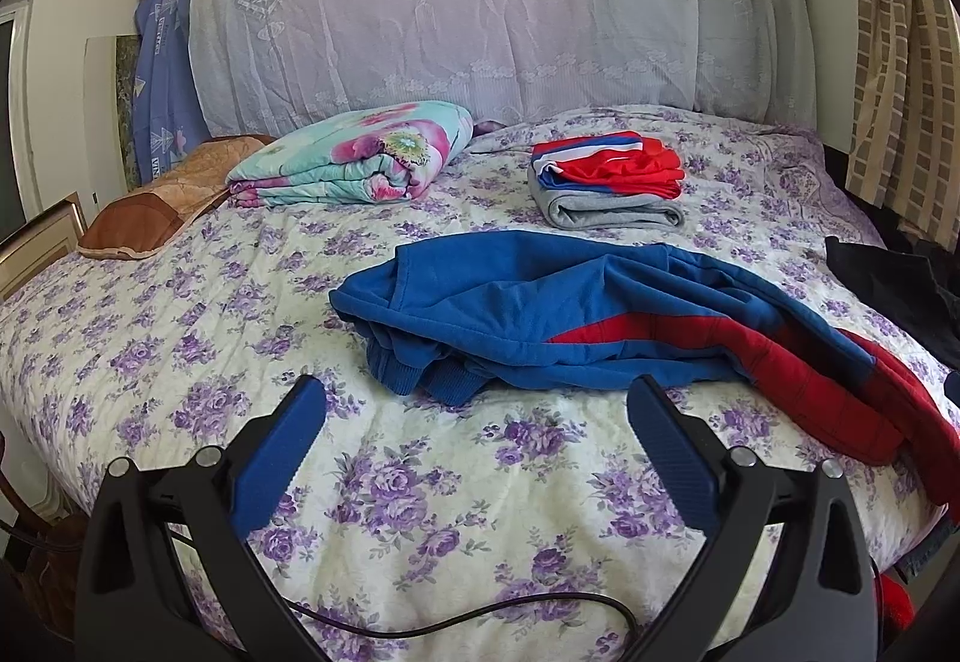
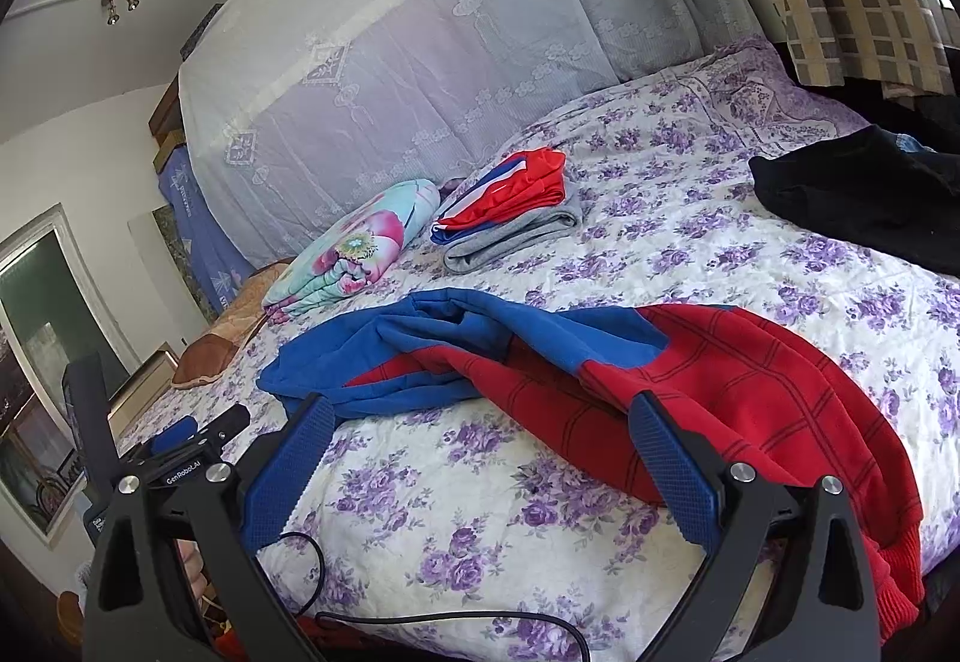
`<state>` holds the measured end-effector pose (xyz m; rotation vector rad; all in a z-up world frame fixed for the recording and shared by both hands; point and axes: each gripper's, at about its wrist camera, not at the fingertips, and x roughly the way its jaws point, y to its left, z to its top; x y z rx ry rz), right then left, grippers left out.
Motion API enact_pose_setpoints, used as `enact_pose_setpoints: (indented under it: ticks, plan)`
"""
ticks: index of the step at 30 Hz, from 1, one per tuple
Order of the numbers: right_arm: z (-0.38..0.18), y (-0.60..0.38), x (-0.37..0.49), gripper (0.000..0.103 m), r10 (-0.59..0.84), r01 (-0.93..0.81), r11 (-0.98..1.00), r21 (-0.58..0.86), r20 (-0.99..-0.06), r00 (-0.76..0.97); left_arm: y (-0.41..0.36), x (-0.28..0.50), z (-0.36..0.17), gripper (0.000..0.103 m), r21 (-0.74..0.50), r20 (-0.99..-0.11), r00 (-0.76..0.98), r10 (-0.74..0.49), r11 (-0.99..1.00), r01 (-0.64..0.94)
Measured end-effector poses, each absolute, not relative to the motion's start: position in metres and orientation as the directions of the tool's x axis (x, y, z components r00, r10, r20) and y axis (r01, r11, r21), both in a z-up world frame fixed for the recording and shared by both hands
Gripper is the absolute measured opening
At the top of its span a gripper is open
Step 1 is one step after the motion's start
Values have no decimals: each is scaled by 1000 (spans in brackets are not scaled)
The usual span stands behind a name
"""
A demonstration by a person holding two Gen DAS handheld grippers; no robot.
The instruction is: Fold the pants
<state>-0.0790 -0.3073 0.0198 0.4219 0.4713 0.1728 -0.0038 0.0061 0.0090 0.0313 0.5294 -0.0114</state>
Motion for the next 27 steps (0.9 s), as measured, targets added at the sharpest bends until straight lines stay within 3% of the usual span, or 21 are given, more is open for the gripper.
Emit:
enact_pose_setpoints:
  ticks: [27]
  plan:
    - [22,-305,-82,99,256,-70,900,430,-392,884,7,-5,8,98,27,-502,865,-3,999,19]
